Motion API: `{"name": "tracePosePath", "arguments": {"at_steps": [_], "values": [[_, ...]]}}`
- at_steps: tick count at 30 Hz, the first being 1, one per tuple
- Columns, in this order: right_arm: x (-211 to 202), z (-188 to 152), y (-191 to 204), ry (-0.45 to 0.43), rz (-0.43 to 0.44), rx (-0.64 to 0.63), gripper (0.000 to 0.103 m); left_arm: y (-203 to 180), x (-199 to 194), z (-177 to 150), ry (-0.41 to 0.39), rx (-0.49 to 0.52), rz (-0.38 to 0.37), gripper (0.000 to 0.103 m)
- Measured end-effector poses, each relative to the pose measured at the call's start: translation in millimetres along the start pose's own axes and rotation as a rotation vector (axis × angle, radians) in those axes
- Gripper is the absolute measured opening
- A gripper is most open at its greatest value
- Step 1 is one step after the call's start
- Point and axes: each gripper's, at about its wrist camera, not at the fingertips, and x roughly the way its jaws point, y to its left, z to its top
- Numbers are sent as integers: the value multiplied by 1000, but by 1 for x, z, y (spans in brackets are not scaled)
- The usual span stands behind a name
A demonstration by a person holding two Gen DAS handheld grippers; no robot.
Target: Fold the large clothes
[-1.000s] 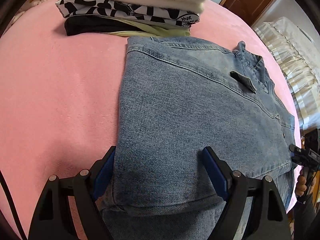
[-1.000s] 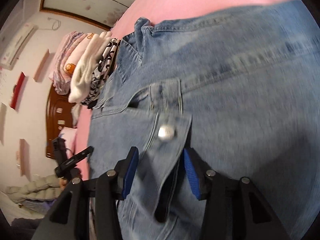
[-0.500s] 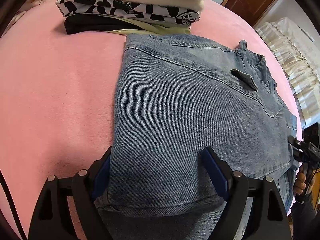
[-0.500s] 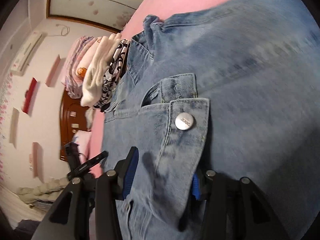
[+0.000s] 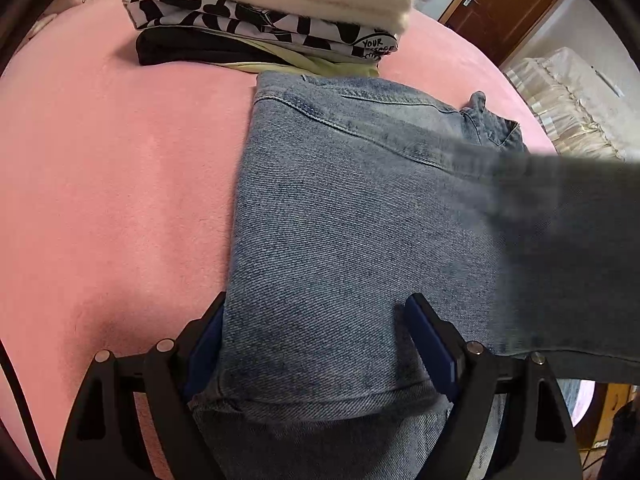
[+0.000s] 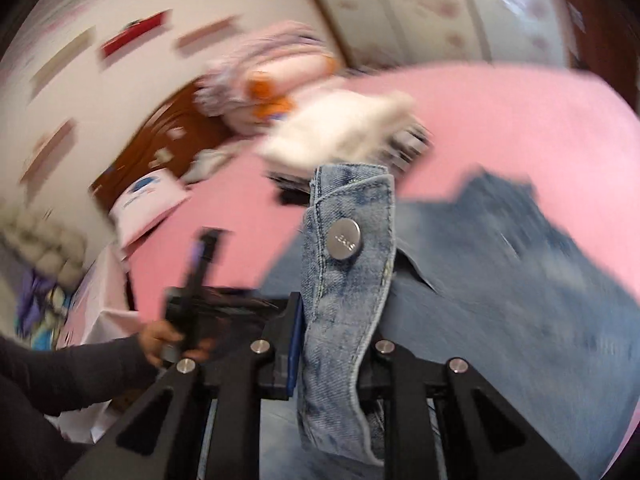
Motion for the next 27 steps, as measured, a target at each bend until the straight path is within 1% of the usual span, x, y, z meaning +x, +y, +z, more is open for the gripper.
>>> {"name": "tracePosePath", "arguments": {"at_steps": [3, 5, 7, 8, 11, 14, 16, 17, 19, 20, 21, 22, 23, 25, 27], "values": [[-6, 26, 38, -61, 33, -89, 18, 6, -3, 0, 1, -18, -20, 84], [-12, 39, 48, -110, 19, -121, 18, 8, -5, 1, 0, -28, -29, 84], [-15, 47, 42, -133, -8, -116, 18, 7, -6, 2, -4, -30, -32, 84], [-16, 50, 31, -144, -38, -94, 18, 6, -6, 2, -7, -29, -32, 84], [-19, 41, -11, -153, -142, -8, 18, 1, -4, 4, -13, -15, -21, 84], [-11, 15, -81, -105, -268, 159, 18, -7, 3, 6, -14, 9, 4, 84], [3, -18, -133, -29, -355, 281, 18, -12, 8, 6, -15, 30, 32, 84], [15, -39, -160, 29, -401, 334, 19, -16, 11, 6, -15, 44, 47, 84], [34, -71, -192, 125, -439, 416, 24, -23, 15, 7, -18, 69, 74, 84], [41, -88, -206, 149, -427, 472, 23, -26, 15, 7, -16, 79, 84, 84], [38, -94, -209, 106, -406, 494, 23, -28, 15, 8, -12, 87, 90, 84], [34, -95, -207, 83, -398, 511, 28, -29, 15, 9, -7, 91, 92, 84], [30, -93, -206, 78, -411, 534, 31, -30, 13, 10, -1, 95, 96, 84], [25, -87, -199, 86, -470, 531, 33, -32, 4, 13, -15, 98, 110, 84], [15, -81, -191, 64, -537, 485, 34, -38, -14, 18, -79, 110, 116, 84]]}}
